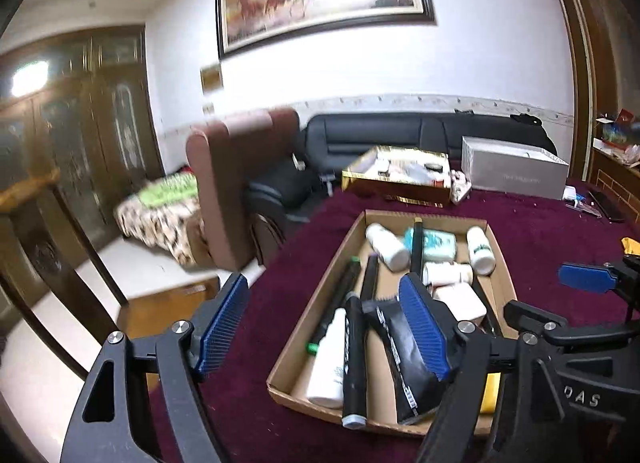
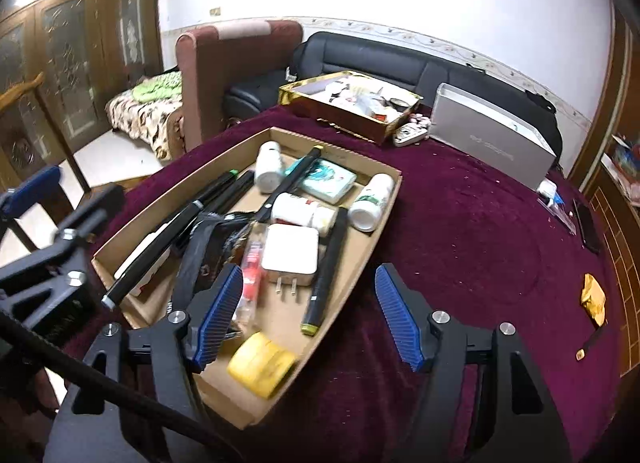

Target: Organize objects

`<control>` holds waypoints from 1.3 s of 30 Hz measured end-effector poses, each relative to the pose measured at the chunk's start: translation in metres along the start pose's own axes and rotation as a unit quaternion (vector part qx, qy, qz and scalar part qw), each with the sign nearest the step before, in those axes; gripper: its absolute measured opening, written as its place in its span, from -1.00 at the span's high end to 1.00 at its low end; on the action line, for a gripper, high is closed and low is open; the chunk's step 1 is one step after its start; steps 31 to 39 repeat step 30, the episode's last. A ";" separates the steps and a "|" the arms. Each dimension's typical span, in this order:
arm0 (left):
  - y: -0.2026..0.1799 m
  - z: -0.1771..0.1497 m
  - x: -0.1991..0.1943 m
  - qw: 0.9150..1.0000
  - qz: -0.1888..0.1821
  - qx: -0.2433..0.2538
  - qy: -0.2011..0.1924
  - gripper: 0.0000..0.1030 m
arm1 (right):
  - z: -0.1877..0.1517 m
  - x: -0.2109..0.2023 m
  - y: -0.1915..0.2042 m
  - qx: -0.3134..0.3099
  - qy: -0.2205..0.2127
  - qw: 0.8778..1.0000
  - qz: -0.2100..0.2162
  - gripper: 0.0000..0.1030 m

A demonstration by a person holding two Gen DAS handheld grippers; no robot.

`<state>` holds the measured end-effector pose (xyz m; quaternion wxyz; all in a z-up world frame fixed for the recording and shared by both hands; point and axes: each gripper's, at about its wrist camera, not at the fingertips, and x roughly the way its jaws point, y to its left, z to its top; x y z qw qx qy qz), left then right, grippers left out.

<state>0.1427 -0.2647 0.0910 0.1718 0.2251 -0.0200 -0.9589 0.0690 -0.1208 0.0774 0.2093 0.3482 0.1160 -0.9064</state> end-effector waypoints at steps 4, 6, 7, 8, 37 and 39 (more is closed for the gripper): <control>0.000 0.008 -0.006 1.000 -0.021 -0.014 0.003 -0.43 | -0.001 -0.005 -0.013 0.014 -0.007 1.000 -0.007 -0.34; 0.001 0.011 -0.003 0.999 -0.030 -0.028 0.016 -0.57 | -0.002 -0.007 -0.019 0.017 -0.013 1.000 -0.014 -0.34; 0.002 0.013 -0.001 0.998 -0.035 -0.037 0.026 -0.80 | -0.002 -0.008 -0.022 0.016 -0.016 1.000 -0.018 -0.34; 0.003 0.015 0.000 0.997 -0.039 -0.048 0.035 -0.98 | -0.003 -0.010 -0.024 0.015 -0.020 0.999 -0.021 -0.34; -0.032 -0.005 -0.017 0.995 0.036 -0.051 0.073 -0.98 | 0.002 -0.025 -0.042 0.001 -0.044 0.999 -0.028 -0.54; -0.032 -0.005 -0.017 0.995 0.036 -0.051 0.073 -0.98 | 0.002 -0.025 -0.042 0.001 -0.044 0.999 -0.028 -0.54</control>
